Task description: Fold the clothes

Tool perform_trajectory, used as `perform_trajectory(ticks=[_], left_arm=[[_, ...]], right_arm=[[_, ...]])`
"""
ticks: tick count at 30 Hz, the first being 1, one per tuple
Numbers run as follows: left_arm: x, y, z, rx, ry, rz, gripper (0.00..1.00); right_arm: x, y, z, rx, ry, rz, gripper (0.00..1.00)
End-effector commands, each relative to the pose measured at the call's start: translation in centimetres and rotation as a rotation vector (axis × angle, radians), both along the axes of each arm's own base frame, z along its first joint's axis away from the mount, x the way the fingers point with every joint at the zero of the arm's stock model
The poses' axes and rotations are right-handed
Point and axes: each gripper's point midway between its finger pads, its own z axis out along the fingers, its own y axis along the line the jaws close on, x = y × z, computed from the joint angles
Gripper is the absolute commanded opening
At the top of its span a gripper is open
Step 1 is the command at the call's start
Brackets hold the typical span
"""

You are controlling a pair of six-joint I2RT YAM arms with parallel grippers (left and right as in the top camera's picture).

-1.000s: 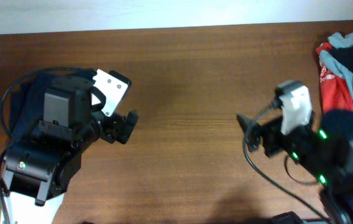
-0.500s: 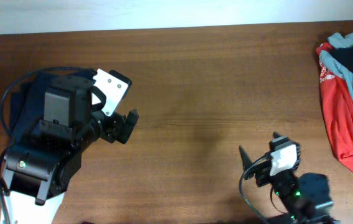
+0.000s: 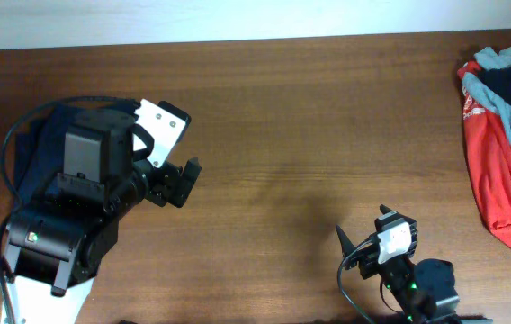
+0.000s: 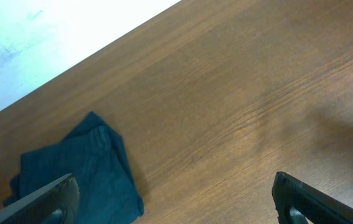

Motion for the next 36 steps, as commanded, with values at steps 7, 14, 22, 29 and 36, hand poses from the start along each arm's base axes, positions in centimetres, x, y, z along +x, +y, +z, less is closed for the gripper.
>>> perform_trajectory(ticks=[7,14,22,29,36], left_arm=[[0.1,0.0,0.5,0.010,-0.018,-0.003,0.99],[0.1,0.0,0.5,0.010,-0.018,-0.003,0.99],[0.1,0.0,0.5,0.010,-0.018,-0.003,0.99],[-0.1,0.1,0.3,0.014,-0.006,-0.002,0.99],[-1.4,3.5,-2.0,-0.088,-0.023,0.174,0.99]], right_arm=[[0.2,-0.3,-1.3,-0.003,0.016,-0.017,0.99],[0.2,-0.3,-1.2,-0.003,0.015,-0.017,0.99],[0.2,-0.3,-1.3,-0.003,0.016,-0.017,0.99],[0.2,-0.3,-1.3,-0.003,0.016,-0.017,0.99],[0.2,-0.3,-1.2,-0.003,0.015,-0.017,0.99]])
